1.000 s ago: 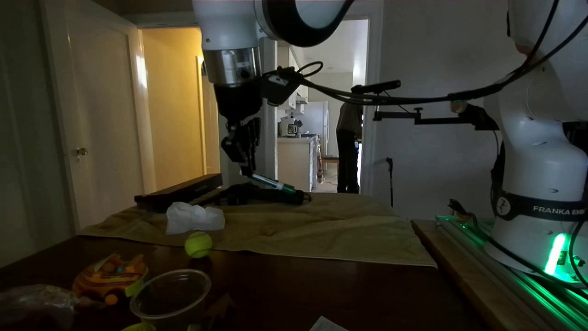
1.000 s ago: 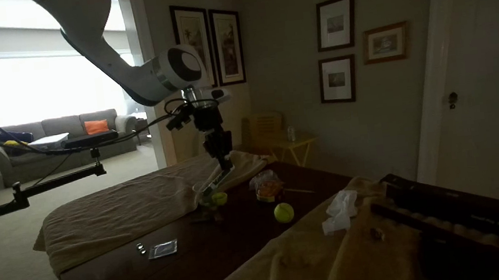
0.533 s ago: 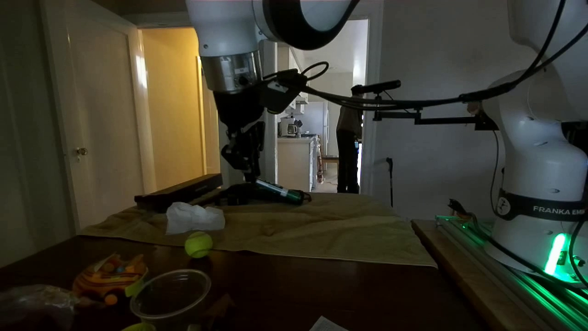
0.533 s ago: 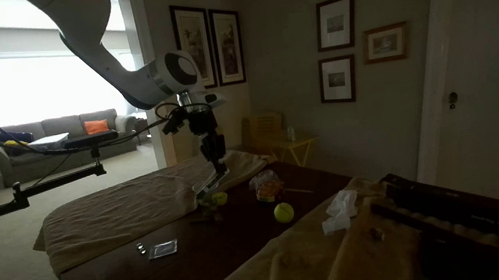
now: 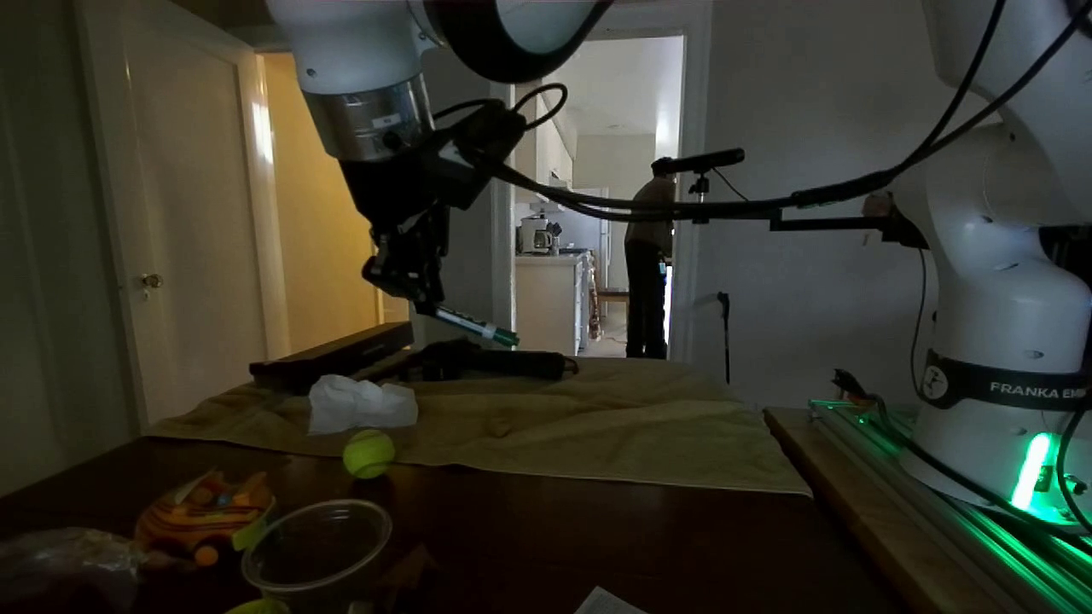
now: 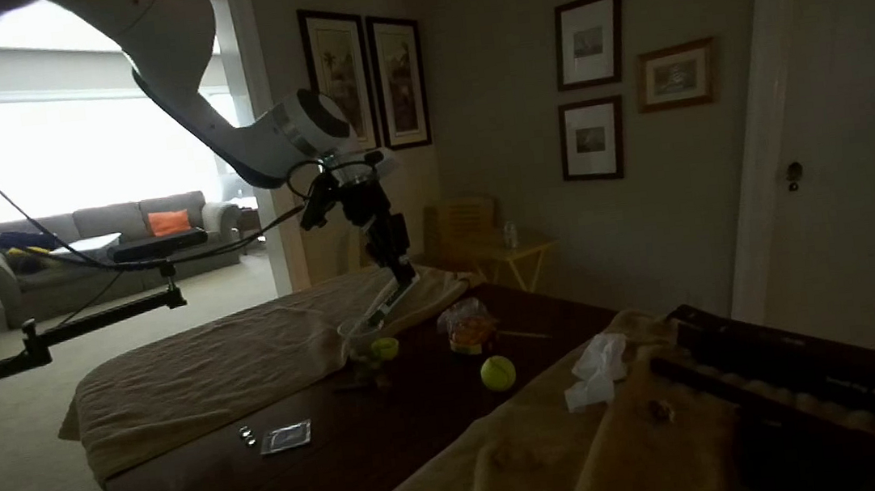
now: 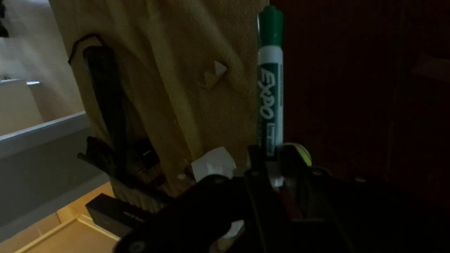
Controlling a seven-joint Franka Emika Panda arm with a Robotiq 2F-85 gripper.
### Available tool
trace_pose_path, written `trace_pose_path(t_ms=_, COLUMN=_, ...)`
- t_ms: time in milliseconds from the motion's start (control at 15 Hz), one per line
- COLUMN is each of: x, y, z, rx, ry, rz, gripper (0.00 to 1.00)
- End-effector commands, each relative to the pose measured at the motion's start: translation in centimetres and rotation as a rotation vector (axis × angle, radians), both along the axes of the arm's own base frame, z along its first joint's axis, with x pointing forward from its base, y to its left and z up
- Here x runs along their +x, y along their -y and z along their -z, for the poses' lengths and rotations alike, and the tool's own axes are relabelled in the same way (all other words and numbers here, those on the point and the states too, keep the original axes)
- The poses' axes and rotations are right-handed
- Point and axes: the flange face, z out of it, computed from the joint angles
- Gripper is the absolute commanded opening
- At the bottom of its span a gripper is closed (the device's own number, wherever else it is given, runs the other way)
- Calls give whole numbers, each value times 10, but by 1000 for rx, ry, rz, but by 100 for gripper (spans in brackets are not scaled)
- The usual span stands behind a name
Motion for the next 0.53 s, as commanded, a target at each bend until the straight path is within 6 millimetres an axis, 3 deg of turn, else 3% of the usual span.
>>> trace_pose_path(t_ms=0, x=40, y=-19, z=5, rx=-22, ry=19, rz=-49, gripper=5)
trace_pose_path(t_ms=467, x=86, y=-72, z=6, rx=94, ry=120, rz=-222, gripper=5)
